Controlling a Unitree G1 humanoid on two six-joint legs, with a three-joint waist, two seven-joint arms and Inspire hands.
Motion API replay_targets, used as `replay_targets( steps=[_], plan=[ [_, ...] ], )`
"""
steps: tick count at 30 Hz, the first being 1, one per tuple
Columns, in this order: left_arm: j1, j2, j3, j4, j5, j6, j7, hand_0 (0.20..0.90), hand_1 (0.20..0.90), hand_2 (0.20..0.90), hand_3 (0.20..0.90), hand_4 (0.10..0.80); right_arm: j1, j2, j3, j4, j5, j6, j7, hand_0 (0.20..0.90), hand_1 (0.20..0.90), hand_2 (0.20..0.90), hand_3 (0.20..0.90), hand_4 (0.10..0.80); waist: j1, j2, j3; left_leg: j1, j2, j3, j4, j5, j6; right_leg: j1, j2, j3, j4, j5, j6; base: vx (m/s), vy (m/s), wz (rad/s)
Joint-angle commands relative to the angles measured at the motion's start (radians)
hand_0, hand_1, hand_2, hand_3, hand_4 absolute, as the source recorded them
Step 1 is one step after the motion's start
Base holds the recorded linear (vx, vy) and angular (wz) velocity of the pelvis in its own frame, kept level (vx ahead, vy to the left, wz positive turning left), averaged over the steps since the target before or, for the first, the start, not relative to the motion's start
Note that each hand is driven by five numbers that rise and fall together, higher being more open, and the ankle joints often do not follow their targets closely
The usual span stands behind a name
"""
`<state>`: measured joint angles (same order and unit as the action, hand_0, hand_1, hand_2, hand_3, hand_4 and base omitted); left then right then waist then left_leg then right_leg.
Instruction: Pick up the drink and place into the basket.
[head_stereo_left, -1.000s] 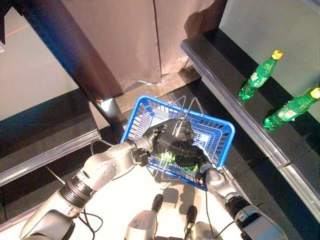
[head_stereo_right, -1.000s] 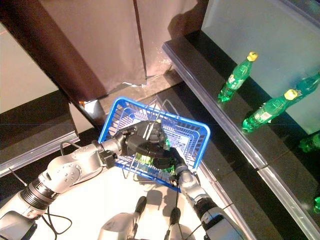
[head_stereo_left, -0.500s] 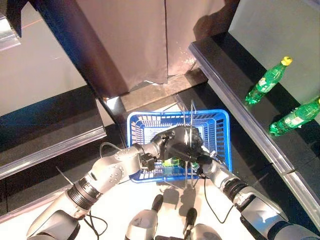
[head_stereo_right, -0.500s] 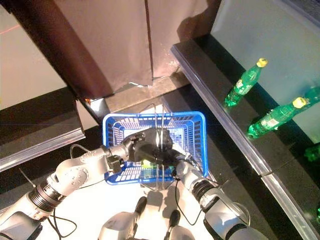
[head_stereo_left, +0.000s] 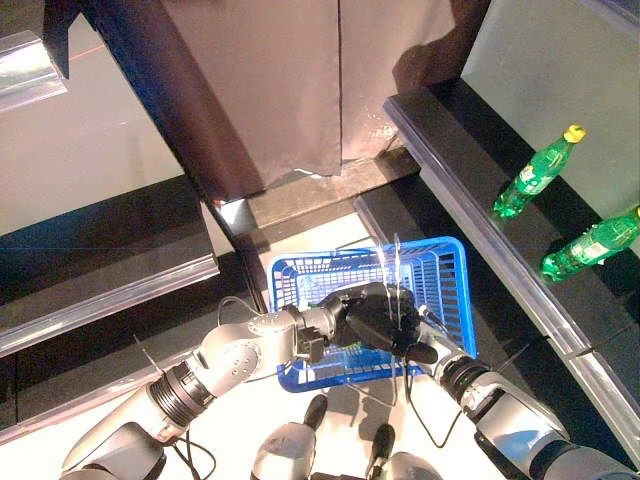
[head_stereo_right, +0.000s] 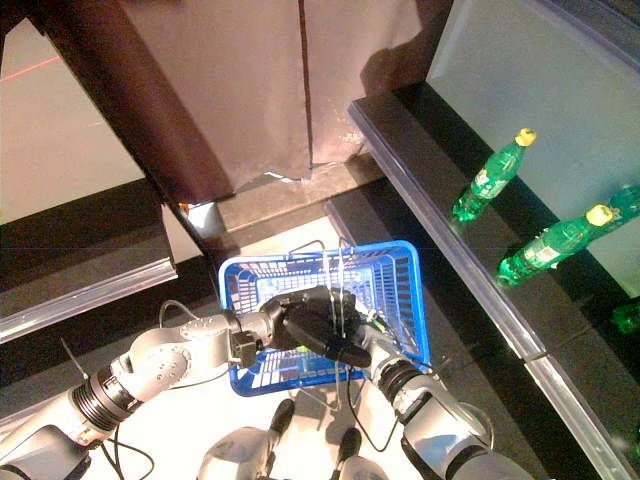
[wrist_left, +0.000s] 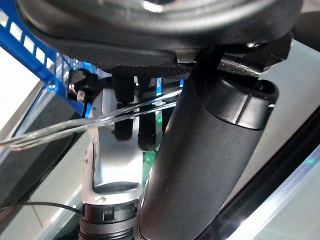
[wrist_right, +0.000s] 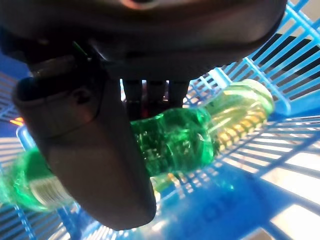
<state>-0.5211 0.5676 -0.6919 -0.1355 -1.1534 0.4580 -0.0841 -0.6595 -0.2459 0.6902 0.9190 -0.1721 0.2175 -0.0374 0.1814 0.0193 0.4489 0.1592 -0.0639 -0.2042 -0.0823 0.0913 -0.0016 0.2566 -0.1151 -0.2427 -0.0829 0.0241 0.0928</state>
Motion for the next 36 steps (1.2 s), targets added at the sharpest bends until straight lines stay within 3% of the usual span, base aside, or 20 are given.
replay_targets(
  steps=[1, 3, 7, 9, 12, 15, 18, 23, 27, 36],
  plan=[
    [-0.138, -0.395, 0.105, -0.1, -0.051, -0.316, -0.135, 0.3, 0.3, 0.3, 0.2, 0.1, -0.051, 0.049, 0.081, 0.122, -0.006, -0.099, -0.042, 0.9, 0.9, 0.9, 0.9, 0.8, 0.035, -0.012, -0.429, -0.019, -0.003, 0.136, 0.005, -0.126, -0.033, -0.111, -0.019, -0.027, -0.004, 0.015, 0.039, 0.0, 0.0, 0.0],
    [-0.149, -0.345, 0.134, -0.107, -0.024, -0.348, -0.06, 0.3, 0.3, 0.3, 0.2, 0.1, -0.065, 0.001, 0.089, 0.042, 0.031, -0.12, -0.024, 0.9, 0.9, 0.9, 0.9, 0.8, 0.029, -0.013, -0.425, -0.017, -0.004, 0.133, 0.002, -0.123, -0.033, -0.111, -0.019, -0.025, -0.004, 0.02, 0.04, 0.0, 0.0, 0.0],
    [-0.142, -0.291, 0.235, -0.023, -0.069, -0.363, 0.017, 0.3, 0.3, 0.3, 0.2, 0.1, -0.063, -0.079, 0.033, -0.238, 0.139, -0.026, 0.05, 0.9, 0.9, 0.9, 0.9, 0.8, -0.002, -0.02, -0.417, -0.015, -0.003, 0.134, -0.004, -0.117, -0.034, -0.117, -0.018, -0.004, -0.004, 0.026, 0.04, -0.003, 0.004, -0.01],
    [-0.108, -0.288, 0.304, 0.04, -0.051, -0.341, -0.011, 0.3, 0.3, 0.3, 0.2, 0.1, -0.019, -0.085, -0.019, -0.241, 0.148, -0.064, 0.003, 0.9, 0.9, 0.9, 0.9, 0.8, 0.0, -0.023, -0.414, -0.018, -0.003, 0.137, -0.002, -0.12, -0.031, -0.123, -0.016, 0.007, -0.004, 0.026, 0.042, 0.0, 0.0, 0.0],
    [0.012, -0.244, 0.376, 0.042, -0.023, -0.346, -0.036, 0.3, 0.3, 0.3, 0.2, 0.1, 0.118, -0.169, -0.114, -0.377, 0.149, -0.104, -0.024, 0.9, 0.9, 0.9, 0.9, 0.8, -0.009, -0.028, -0.406, -0.016, -0.002, 0.143, 0.003, -0.127, -0.023, -0.126, -0.019, 0.009, -0.004, 0.027, 0.048, -0.014, -0.011, 0.02],
    [0.144, -0.216, 0.451, 0.052, -0.007, -0.372, -0.05, 0.3, 0.3, 0.3, 0.2, 0.1, 0.276, -0.25, -0.239, -0.521, 0.159, -0.185, -0.031, 0.9, 0.9, 0.9, 0.9, 0.8, -0.032, -0.031, -0.395, -0.014, 0.002, 0.16, 0.009, -0.13, -0.017, -0.133, -0.013, 0.027, -0.004, 0.027, 0.049, -0.039, -0.023, 0.11],
    [0.196, -0.222, 0.505, 0.165, 0.002, -0.428, -0.075, 0.3, 0.3, 0.3, 0.2, 0.1, 0.361, -0.262, -0.324, -0.599, 0.242, -0.231, 0.008, 0.9, 0.9, 0.9, 0.9, 0.8, -0.061, -0.031, -0.386, -0.011, 0.006, 0.184, 0.014, -0.136, -0.013, -0.141, -0.004, 0.056, -0.004, 0.026, 0.048, -0.033, -0.024, -0.11],
    [0.255, -0.242, 0.593, 0.365, 0.05, -0.521, -0.113, 0.3, 0.3, 0.3, 0.2, 0.1, 0.498, -0.228, -0.414, -0.648, 0.371, -0.293, 0.112, 0.9, 0.9, 0.9, 0.9, 0.8, -0.118, -0.034, -0.378, -0.01, 0.012, 0.233, 0.033, -0.152, -0.011, -0.153, 0.008, 0.108, -0.004, 0.026, 0.045, -0.018, -0.022, -0.39],
    [0.344, -0.264, 0.673, 0.497, 0.082, -0.562, -0.155, 0.3, 0.3, 0.3, 0.2, 0.1, 0.62, -0.174, -0.472, -0.642, 0.488, -0.29, 0.205, 0.9, 0.9, 0.9, 0.9, 0.8, -0.158, -0.037, -0.375, -0.008, 0.015, 0.257, 0.048, -0.165, -0.009, -0.159, 0.016, 0.146, -0.004, 0.026, 0.04, -0.008, -0.025, -0.36],
    [0.457, -0.31, 0.77, 0.73, 0.059, -0.635, -0.181, 0.3, 0.3, 0.3, 0.2, 0.1, 0.748, -0.056, -0.567, -0.415, 0.682, -0.297, 0.267, 0.9, 0.9, 0.9, 0.9, 0.8, -0.198, -0.037, -0.367, -0.005, 0.016, 0.279, 0.061, -0.183, -0.005, -0.159, 0.033, 0.2, -0.004, 0.022, 0.024, -0.004, 0.005, -0.17]
  ],
)
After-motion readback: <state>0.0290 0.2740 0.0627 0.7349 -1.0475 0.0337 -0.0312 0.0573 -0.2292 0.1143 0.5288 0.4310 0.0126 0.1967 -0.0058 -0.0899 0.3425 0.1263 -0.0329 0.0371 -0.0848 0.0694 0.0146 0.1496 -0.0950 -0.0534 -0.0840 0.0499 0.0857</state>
